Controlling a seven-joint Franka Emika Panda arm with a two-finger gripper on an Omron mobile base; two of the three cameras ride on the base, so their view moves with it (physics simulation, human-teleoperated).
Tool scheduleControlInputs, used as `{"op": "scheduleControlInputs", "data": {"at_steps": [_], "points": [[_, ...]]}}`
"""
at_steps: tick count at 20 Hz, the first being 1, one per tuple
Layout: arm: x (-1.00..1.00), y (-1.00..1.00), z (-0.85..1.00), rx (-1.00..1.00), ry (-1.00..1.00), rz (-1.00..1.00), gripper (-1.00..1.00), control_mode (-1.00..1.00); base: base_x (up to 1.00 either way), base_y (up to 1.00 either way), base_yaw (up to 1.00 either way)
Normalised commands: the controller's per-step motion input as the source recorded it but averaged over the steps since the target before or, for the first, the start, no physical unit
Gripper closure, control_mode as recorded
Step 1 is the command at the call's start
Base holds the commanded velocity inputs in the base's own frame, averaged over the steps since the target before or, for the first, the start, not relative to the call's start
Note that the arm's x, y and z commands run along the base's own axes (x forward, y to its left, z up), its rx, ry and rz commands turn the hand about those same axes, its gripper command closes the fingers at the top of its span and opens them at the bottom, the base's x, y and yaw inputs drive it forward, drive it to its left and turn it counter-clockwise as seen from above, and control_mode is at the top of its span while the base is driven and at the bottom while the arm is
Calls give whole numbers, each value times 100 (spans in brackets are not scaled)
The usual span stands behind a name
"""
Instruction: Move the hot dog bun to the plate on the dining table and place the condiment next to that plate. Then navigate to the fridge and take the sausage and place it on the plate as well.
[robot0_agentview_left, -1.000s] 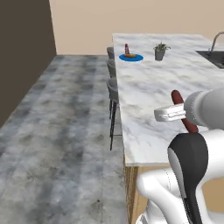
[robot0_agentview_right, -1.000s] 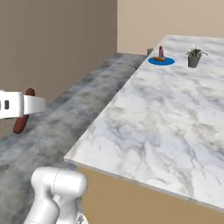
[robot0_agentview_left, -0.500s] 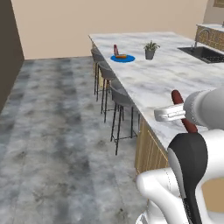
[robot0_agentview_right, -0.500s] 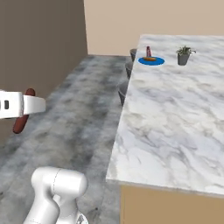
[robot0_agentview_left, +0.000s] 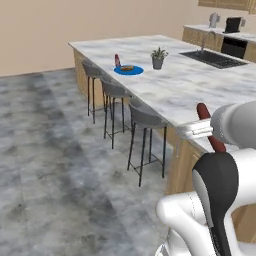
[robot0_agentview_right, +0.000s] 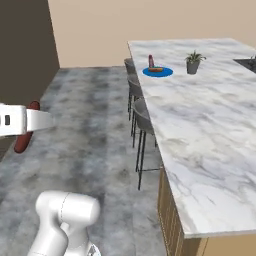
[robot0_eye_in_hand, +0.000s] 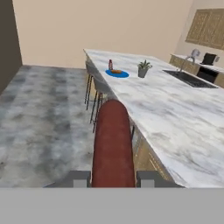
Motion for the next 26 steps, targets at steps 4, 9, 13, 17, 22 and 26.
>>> {"op": "scheduleControlInputs", "data": {"at_steps": [4, 9, 13, 17, 22, 26], "points": [[0, 0, 0, 0, 0, 0, 100, 100, 67, 99, -46], [0, 0, 0, 0, 0, 0, 100, 100, 67, 85, -43], [0, 0, 0, 0, 0, 0, 100, 100, 72, 87, -43], [0, 0, 0, 0, 0, 0, 100, 100, 80, 98, -44], [0, 0, 0, 0, 0, 0, 100, 100, 80, 100, -43], [0, 0, 0, 0, 0, 0, 100, 100, 77, 98, -42]]}}
